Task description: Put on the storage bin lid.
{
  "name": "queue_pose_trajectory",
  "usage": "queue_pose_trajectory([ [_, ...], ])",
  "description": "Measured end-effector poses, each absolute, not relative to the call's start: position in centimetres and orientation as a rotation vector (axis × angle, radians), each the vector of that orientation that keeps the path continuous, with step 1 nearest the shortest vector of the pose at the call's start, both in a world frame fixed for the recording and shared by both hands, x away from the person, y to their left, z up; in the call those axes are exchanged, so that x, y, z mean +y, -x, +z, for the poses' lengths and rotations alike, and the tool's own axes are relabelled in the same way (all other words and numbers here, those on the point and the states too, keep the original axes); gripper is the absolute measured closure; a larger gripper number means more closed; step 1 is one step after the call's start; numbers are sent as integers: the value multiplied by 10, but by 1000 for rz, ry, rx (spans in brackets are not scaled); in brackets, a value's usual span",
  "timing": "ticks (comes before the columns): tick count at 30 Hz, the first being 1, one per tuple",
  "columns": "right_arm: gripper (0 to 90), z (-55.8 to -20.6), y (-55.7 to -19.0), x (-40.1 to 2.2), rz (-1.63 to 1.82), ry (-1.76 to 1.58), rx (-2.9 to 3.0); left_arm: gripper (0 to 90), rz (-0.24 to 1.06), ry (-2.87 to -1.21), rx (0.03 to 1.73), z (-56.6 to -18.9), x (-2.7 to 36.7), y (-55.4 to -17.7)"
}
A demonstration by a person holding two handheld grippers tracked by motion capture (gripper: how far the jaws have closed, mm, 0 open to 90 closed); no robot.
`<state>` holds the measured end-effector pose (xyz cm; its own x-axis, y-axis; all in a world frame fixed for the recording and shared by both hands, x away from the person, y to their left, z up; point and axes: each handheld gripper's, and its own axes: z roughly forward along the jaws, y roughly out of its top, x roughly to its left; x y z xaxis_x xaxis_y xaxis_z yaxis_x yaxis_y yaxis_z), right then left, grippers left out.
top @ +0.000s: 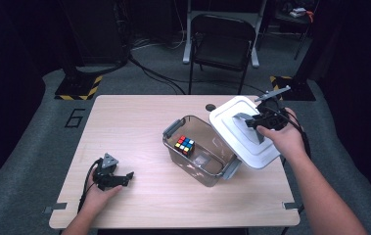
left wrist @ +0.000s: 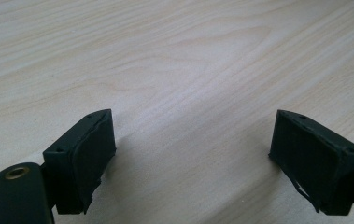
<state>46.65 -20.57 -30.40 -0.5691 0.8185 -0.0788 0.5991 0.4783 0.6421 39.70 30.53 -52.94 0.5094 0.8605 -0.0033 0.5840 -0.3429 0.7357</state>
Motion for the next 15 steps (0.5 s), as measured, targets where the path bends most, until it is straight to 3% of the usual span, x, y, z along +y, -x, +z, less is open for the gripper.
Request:
queue_pose_trajectory([
  [15, 670, -312, -467, -155, 869, -1088, 2465, 139, 512, -2059, 1177, -529, 305, -397],
])
